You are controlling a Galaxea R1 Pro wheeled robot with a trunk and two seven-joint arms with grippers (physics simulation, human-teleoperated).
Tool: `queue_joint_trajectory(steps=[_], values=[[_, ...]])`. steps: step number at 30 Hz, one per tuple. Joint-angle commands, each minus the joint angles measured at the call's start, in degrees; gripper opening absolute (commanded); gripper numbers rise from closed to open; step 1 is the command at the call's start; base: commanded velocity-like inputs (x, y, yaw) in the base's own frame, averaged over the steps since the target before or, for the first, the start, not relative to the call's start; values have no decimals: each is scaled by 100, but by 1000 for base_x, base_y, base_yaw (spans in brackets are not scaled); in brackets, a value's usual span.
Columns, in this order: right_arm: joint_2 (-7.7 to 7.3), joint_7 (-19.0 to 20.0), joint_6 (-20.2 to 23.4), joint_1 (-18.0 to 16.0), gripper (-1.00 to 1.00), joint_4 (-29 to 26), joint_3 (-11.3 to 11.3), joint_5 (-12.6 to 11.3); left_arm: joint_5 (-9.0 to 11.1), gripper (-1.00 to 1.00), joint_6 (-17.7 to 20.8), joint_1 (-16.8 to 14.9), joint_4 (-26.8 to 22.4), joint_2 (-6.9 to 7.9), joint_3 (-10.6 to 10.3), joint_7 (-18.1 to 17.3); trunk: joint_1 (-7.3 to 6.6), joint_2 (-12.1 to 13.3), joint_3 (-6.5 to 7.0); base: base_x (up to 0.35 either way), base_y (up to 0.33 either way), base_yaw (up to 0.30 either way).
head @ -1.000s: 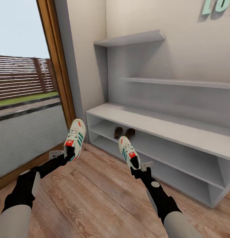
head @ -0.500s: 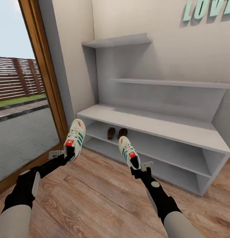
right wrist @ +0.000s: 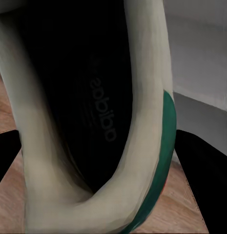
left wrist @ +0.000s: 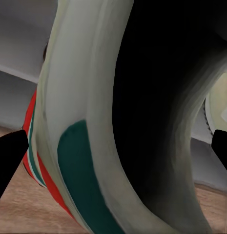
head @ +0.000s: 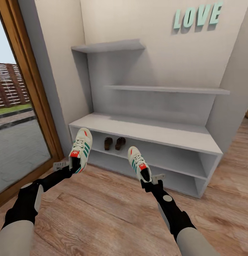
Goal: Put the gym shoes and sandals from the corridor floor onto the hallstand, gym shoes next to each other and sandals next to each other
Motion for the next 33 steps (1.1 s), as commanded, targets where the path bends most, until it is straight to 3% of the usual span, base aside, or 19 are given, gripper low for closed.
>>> queue_joint_trajectory(steps=[1,33], values=[[7,38,-21,-5,-100,3,-35,46,-37,-100,35,-5,-11,-3,22,-43,-3,-3,-2,-79,33,-245],[7,38,-21,-5,-100,3,-36,46,-37,-100,35,-5,-13,-3,22,-46,-3,-3,106,6,63,-245]])
